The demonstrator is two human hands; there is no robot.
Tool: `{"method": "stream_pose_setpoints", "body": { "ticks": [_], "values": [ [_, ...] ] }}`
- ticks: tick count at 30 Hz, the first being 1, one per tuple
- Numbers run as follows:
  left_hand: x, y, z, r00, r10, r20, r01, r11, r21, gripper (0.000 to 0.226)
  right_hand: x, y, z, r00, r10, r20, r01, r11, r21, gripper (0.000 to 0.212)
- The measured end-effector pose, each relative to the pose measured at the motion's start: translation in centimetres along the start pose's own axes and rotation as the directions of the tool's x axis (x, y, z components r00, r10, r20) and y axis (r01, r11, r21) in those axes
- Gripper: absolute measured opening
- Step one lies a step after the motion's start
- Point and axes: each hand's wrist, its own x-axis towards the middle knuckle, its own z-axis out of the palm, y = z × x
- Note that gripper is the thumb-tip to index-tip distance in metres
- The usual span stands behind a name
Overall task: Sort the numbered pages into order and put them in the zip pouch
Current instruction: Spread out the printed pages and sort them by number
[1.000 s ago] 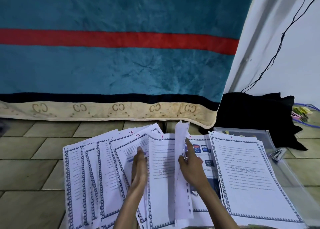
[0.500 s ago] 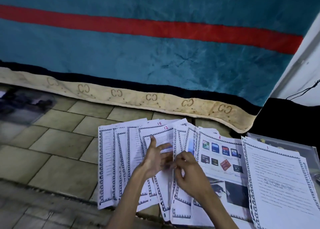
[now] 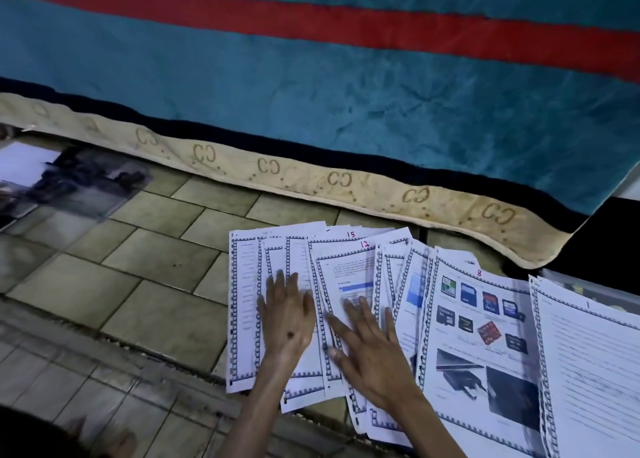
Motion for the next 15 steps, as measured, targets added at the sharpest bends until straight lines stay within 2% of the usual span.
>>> {"method": "stream_pose_setpoints", "body": {
  "ticks": [3, 6, 8, 11, 13, 15],
  "values": [
    [-2.0, -2.0, 1.1, 0.997, -0.081, -0.016, 0.082, 0.994, 0.077, 0.071, 0.3, -0.1, 0.9, 1.000, 0.021, 0.011, -0.021, 0.999, -0.035, 0.052],
    [-2.6, -2.7, 2.1, 0.998, -0.068, -0.020, 0.069, 0.994, 0.082, 0.098, 0.5, 0.0, 1.6, 0.997, 0.083, 0.006, -0.082, 0.996, -0.041, 0.052],
    [-2.5, -2.7, 1.8, 0.996, -0.090, -0.021, 0.091, 0.995, 0.031, 0.088, 0.9, -0.4, 1.4, 0.992, 0.127, -0.007, -0.127, 0.990, -0.053, 0.054],
    [-2.0, -3.0, 0.2, 0.983, -0.136, -0.120, 0.125, 0.988, -0.090, 0.051, 1.9, -1.7, 0.6, 0.989, 0.132, -0.068, -0.132, 0.991, -0.005, 0.058],
    [-1.8, -3.7, -1.2, 0.951, -0.252, -0.178, 0.222, 0.960, -0.171, 0.045, 2.5, -2.9, 0.5, 0.995, 0.051, -0.083, -0.050, 0.999, 0.012, 0.053],
    [-1.6, -4.3, -2.0, 0.919, -0.357, -0.168, 0.320, 0.923, -0.212, 0.047, 2.8, -3.9, 1.1, 0.998, -0.043, -0.046, 0.043, 0.999, -0.008, 0.050]
  ]
}}
